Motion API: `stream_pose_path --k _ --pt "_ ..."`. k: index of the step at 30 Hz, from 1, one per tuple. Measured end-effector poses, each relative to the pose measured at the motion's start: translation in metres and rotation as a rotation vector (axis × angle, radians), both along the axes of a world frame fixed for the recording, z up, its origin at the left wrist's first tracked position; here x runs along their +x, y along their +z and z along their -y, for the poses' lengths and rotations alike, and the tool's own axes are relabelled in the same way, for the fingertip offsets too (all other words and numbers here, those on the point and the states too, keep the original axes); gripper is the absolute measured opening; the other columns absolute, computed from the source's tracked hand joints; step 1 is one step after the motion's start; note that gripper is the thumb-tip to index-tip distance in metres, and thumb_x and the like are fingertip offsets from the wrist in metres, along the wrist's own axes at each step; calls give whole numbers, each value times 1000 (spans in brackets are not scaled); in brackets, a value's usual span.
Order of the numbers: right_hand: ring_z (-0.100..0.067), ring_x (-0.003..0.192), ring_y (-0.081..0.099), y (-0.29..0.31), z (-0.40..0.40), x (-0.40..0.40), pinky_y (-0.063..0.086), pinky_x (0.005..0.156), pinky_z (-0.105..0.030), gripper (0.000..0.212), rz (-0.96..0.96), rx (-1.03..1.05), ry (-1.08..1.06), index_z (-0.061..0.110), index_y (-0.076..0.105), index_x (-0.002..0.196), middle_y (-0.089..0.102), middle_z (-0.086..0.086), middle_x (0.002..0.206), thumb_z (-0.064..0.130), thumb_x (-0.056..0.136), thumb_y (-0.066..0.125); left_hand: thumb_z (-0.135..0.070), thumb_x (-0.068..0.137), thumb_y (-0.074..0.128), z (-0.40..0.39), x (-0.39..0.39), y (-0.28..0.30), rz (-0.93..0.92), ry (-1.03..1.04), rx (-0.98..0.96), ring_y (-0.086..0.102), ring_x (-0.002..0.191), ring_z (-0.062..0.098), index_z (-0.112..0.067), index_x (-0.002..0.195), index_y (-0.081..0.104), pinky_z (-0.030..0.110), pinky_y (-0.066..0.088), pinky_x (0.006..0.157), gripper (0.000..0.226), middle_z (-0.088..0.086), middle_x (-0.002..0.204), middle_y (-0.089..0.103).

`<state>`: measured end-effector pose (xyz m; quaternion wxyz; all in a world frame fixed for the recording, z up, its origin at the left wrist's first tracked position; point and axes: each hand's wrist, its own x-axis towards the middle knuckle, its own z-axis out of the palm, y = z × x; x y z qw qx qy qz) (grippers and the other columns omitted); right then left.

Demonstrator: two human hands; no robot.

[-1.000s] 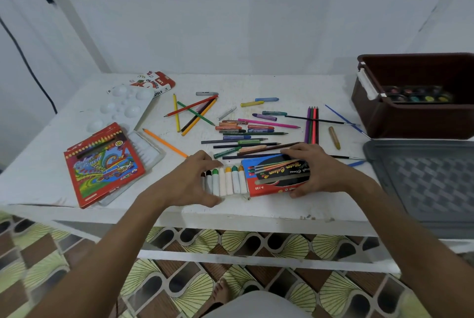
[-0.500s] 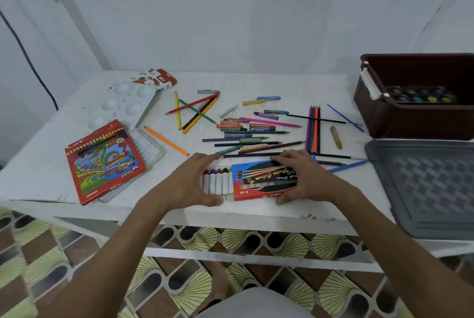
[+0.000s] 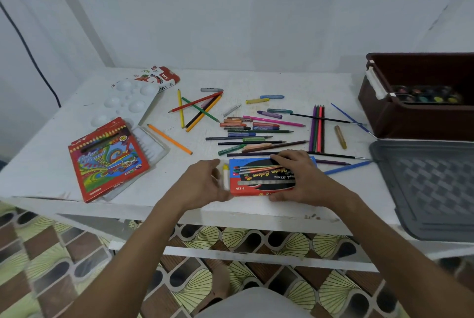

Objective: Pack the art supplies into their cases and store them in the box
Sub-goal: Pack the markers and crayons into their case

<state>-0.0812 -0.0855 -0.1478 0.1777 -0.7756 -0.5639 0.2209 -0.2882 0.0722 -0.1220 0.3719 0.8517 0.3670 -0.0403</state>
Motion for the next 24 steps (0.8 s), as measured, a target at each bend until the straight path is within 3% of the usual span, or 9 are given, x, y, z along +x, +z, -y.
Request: stream_pose_path --k 4,7,10,13,16,19,24 --pt "-15 133 17 -1 -3 0 21 112 -41 100 20 30 -35 24 27 147 28 3 145 57 66 75 -24 70 83 5 6 3 185 70 -179 66 84 11 -16 146 32 27 57 72 91 -5 102 62" --pt "-14 132 18 0 -3 0 23 112 -40 100 -27 73 -74 23 29 147 31 3 144 56 65 77 -19 72 81 4 5 7 292 173 -250 67 86 13 -15 137 44 34 58 75 75 -2 104 65" --pt "-13 132 19 1 -4 -3 24 112 -40 100 -64 101 -86 22 31 147 32 3 143 55 64 78 -24 73 80 4 3 6 304 273 -237 64 87 13 -14 122 58 31 56 73 54 -1 100 64" --pt "-13 132 18 2 -6 -6 23 112 -40 99 -82 119 -98 24 30 146 31 5 143 54 65 78 -27 77 77 8 5 6 345 261 -238 64 85 18 -22 116 65 33 54 74 41 -3 96 67" --pt "-13 129 21 3 -8 -7 25 111 -42 96 -82 174 -104 28 31 145 34 5 140 55 65 78 -32 80 74 12 7 7 394 180 -191 58 84 18 -45 108 63 29 50 71 33 -4 98 64" --pt "-12 129 23 3 -10 -6 28 111 -40 96 -122 200 -136 26 33 144 36 5 137 55 63 78 -38 82 71 10 7 11 392 208 -205 54 96 11 -45 118 60 24 45 74 38 -6 107 56" --pt "-9 125 35 9 -9 -5 39 106 -34 97 -286 303 -182 27 39 141 42 11 132 57 58 79 -39 91 56 4 3 26 525 374 -530 65 98 15 -32 127 54 31 54 81 36 -2 108 67"
